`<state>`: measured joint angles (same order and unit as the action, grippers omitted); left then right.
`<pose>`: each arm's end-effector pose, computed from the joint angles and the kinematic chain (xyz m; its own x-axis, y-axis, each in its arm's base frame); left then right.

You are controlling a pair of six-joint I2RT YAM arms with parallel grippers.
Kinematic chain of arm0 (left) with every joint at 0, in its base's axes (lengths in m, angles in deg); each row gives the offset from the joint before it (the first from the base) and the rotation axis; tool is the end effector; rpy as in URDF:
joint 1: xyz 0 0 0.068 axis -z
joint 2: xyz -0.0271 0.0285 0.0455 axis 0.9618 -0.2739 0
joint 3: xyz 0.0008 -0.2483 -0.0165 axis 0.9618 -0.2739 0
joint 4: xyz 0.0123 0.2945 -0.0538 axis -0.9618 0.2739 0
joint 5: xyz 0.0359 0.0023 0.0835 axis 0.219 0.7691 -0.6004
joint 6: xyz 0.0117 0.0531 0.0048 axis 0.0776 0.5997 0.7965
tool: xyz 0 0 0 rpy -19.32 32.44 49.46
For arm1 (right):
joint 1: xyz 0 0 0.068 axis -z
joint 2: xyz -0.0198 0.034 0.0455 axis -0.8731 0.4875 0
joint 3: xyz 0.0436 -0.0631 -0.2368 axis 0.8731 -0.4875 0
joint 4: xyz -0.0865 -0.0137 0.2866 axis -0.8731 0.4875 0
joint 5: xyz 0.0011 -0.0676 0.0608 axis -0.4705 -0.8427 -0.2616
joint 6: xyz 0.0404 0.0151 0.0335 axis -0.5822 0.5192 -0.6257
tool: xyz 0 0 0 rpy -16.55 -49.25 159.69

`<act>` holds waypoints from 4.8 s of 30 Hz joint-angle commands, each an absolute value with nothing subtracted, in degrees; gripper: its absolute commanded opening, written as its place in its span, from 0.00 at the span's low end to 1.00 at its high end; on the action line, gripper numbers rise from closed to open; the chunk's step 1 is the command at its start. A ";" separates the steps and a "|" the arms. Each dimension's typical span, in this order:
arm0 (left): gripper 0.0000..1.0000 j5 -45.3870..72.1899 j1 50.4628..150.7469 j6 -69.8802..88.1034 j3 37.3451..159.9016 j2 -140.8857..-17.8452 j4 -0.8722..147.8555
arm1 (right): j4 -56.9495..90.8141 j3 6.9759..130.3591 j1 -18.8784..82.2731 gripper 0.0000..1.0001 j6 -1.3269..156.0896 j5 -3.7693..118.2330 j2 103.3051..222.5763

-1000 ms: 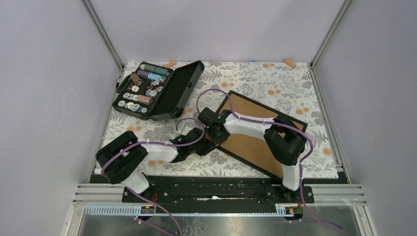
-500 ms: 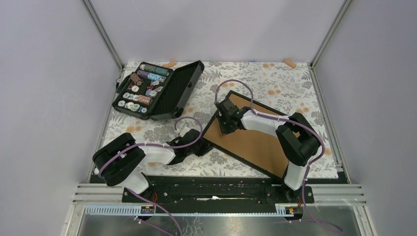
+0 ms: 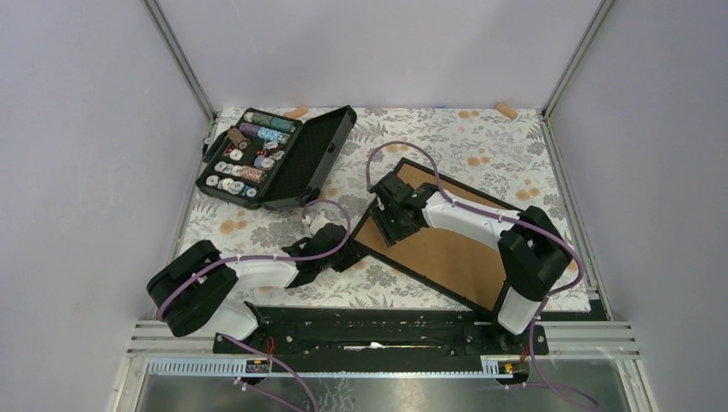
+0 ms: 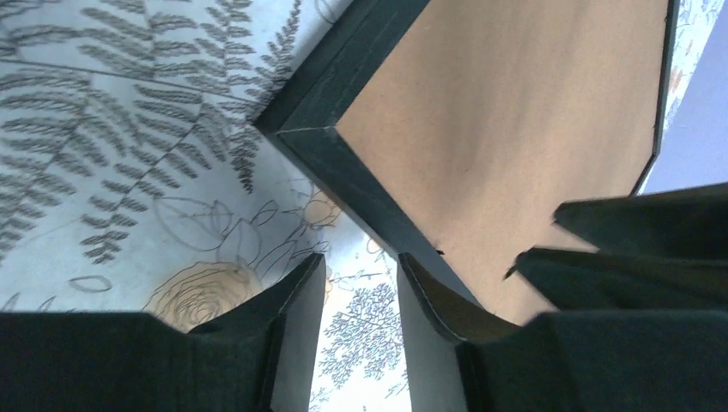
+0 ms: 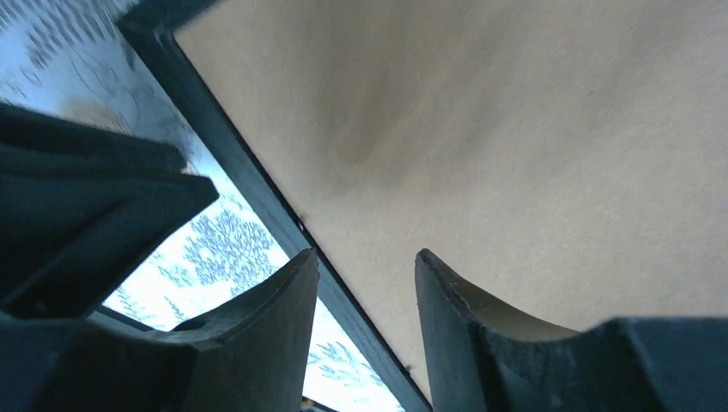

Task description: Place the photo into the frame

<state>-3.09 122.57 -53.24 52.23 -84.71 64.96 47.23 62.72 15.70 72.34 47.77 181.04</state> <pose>0.1851 -0.2010 0.0732 -0.7750 -0.5594 -0.2941 -0.2591 0.7056 -0.6595 0.2766 0.2761 0.1652 -0.7436 -0.4557 -0.4892 -0.5562 0.8277 0.0745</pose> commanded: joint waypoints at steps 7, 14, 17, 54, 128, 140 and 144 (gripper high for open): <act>0.47 -1.45 122.85 -52.17 52.25 -94.25 69.20 | 50.35 63.03 12.78 0.46 78.53 49.45 184.44; 0.38 -2.85 122.86 -54.41 50.02 -94.45 70.08 | 47.43 62.97 11.56 0.52 77.49 51.57 187.32; 0.36 -3.28 122.87 -54.76 49.43 -94.07 70.23 | 46.58 62.76 11.38 0.53 76.98 50.59 187.53; 0.33 -4.28 122.83 -55.15 48.70 -95.70 70.67 | 45.60 63.50 11.08 0.43 75.89 46.90 186.85; 0.33 -4.52 122.78 -56.65 48.69 -96.79 73.17 | 52.38 65.98 11.03 0.20 71.51 35.78 202.53; 0.33 -4.74 122.40 -56.04 48.38 -96.61 73.22 | 52.59 63.82 11.03 0.13 68.17 23.18 204.76; 0.33 -4.65 122.23 -55.50 48.40 -96.52 73.41 | 48.89 63.09 11.94 0.11 67.64 29.16 199.12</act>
